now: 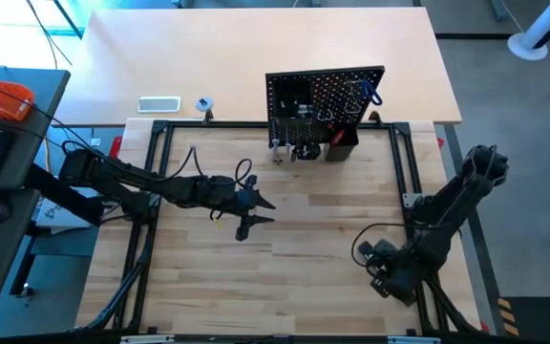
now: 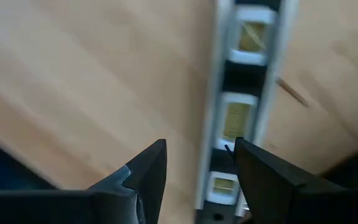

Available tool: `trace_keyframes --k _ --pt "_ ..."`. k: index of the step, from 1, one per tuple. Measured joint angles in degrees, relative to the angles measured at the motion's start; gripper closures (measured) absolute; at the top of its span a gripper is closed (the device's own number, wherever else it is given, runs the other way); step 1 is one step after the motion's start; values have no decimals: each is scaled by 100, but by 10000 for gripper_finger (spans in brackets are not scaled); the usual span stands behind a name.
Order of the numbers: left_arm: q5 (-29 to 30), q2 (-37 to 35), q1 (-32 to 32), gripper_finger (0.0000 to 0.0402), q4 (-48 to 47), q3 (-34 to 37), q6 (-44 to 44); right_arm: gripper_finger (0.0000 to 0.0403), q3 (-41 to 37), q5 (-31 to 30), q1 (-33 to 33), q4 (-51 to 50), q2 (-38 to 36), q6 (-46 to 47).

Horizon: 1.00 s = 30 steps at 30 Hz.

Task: Hang tools onto peg board
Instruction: Put the black spirit level into the bottom black bin on the peg board

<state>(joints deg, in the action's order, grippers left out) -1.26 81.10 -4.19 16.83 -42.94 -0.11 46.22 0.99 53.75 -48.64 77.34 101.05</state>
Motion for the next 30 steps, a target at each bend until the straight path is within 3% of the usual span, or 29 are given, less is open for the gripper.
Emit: trace_keyframes --k 6,14,19,25,30 --pt "0 0 0 238 8 0 -1 217 -440 228 172 452 -4 245" --pt "2 0 4 238 19 0 -51 160 -593 52 169 325 26 248" --pt "1 0 4 238 21 0 -58 148 -593 94 169 281 317 191" --pt "2 0 4 238 19 0 -56 154 -590 317 165 305 752 170" --pt "1 0 4 238 27 0 -54 207 -582 150 127 571 867 149"
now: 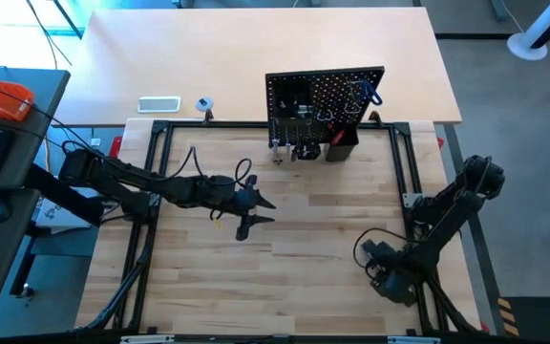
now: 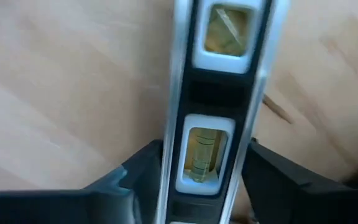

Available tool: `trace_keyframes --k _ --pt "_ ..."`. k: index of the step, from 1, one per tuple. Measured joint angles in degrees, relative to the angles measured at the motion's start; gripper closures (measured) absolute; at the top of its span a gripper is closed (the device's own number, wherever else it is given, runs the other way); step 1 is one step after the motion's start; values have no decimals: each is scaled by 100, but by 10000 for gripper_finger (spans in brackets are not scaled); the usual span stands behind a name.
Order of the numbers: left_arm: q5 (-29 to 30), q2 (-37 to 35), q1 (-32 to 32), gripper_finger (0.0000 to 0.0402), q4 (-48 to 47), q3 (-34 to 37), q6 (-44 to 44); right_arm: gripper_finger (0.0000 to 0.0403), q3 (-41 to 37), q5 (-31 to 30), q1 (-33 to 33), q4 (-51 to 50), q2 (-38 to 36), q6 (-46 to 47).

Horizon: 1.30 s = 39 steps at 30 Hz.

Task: Hang tools onto peg board
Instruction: Put the black spirit level into the bottom black bin on the peg board

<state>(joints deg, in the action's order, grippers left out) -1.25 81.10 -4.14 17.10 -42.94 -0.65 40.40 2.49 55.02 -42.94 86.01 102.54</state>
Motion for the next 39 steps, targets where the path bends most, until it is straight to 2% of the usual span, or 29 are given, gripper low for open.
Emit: trace_keyframes --k 3,8,10,15,18,22,25,29,32,36,39 --pt "0 2 0 238 70 2 1 241 47 -516 -139 432 7 -225" --pt "1 2 0 238 175 4 22 241 181 -1776 -377 821 26 -955" --pt "1 2 0 238 221 4 42 215 239 -1914 -483 808 24 -1293" --pt "1 2 0 238 213 4 44 99 238 -1563 -565 476 -19 -1448" --pt "1 2 0 238 212 4 43 58 239 -1519 -563 405 -28 -1443" --pt "34 2 3 238 245 4 14 52 477 -1595 -550 180 -30 -1766" --pt "43 2 19 238 254 4 10 57 905 -1495 -503 -571 -30 -2157" --pt "47 2 48 238 252 4 9 62 1464 -1116 -346 -1797 -40 -2503" --pt "47 2 48 238 248 4 9 62 1630 -527 -185 -2439 -41 -2500" --pt "47 15 48 238 251 4 3 62 1477 350 190 -2254 -39 -2490" --pt "47 116 48 238 238 2 3 68 1403 533 481 -2089 27 -2328"
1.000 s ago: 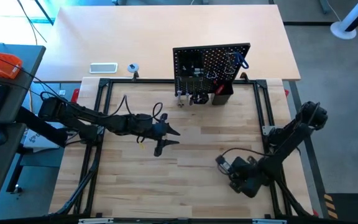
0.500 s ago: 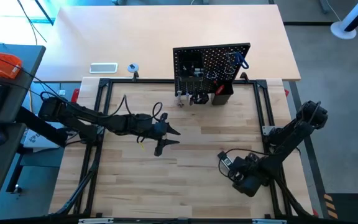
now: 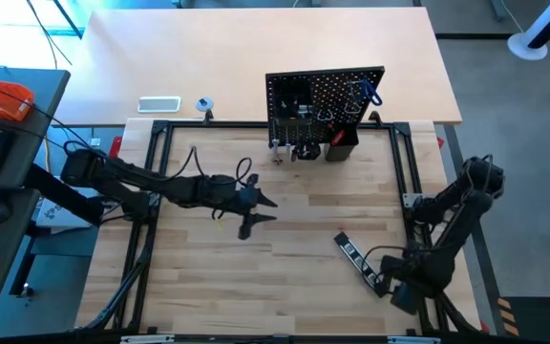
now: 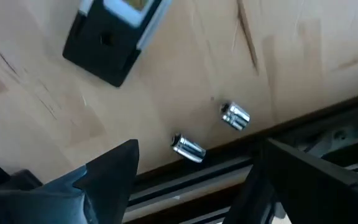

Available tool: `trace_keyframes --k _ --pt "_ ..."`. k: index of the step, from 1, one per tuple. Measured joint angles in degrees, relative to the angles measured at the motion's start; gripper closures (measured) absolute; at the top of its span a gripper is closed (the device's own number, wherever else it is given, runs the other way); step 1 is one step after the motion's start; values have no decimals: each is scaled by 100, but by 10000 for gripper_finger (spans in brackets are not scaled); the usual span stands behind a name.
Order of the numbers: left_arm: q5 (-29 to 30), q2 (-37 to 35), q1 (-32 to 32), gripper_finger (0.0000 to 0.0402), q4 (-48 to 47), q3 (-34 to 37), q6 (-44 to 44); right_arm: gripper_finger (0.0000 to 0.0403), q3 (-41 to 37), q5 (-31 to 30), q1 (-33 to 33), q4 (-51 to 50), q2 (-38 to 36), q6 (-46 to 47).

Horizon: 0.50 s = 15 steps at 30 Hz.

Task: Hang tools onto peg board
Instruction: Put the black spirit level into the bottom black bin on the peg board

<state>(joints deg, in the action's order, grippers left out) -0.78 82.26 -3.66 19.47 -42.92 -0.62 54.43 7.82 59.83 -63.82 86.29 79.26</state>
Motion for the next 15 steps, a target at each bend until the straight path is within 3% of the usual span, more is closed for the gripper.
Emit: trace_keyframes --k 15 --pt "-213 1088 -2 238 950 -3 149 141 9 160 640 380 720 99"
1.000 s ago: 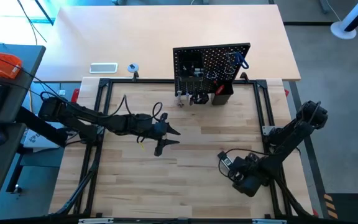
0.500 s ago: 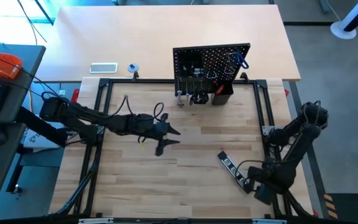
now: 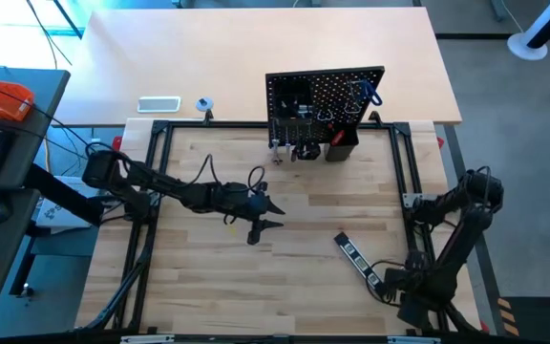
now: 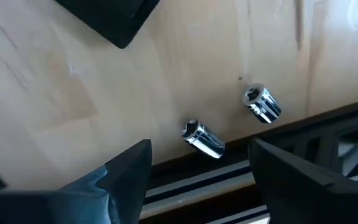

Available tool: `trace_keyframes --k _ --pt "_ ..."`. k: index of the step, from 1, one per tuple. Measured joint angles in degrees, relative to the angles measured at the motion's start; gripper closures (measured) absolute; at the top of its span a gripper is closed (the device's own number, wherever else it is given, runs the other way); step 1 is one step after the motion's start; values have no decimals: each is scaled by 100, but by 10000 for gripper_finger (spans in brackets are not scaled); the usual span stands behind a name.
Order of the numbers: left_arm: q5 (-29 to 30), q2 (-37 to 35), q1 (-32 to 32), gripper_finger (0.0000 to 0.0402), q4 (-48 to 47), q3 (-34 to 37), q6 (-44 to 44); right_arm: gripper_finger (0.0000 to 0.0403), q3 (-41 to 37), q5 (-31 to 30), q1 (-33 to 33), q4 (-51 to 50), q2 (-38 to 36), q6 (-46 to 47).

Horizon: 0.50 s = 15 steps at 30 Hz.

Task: Hang tools onto peg board
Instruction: Put the black spirit level into the bottom black bin on the peg board

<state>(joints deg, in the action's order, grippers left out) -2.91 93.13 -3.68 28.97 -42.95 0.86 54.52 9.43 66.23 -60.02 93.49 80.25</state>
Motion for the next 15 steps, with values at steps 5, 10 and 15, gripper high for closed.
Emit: trace_keyframes --k 5,10,15 --pt "-140 96 2 238 210 1 4 154 2 16 62 13 302 -166" --pt "-152 97 0 238 196 1 44 155 2 25 111 72 368 -72" --pt "-152 97 0 238 224 1 46 155 46 14 169 78 368 51"
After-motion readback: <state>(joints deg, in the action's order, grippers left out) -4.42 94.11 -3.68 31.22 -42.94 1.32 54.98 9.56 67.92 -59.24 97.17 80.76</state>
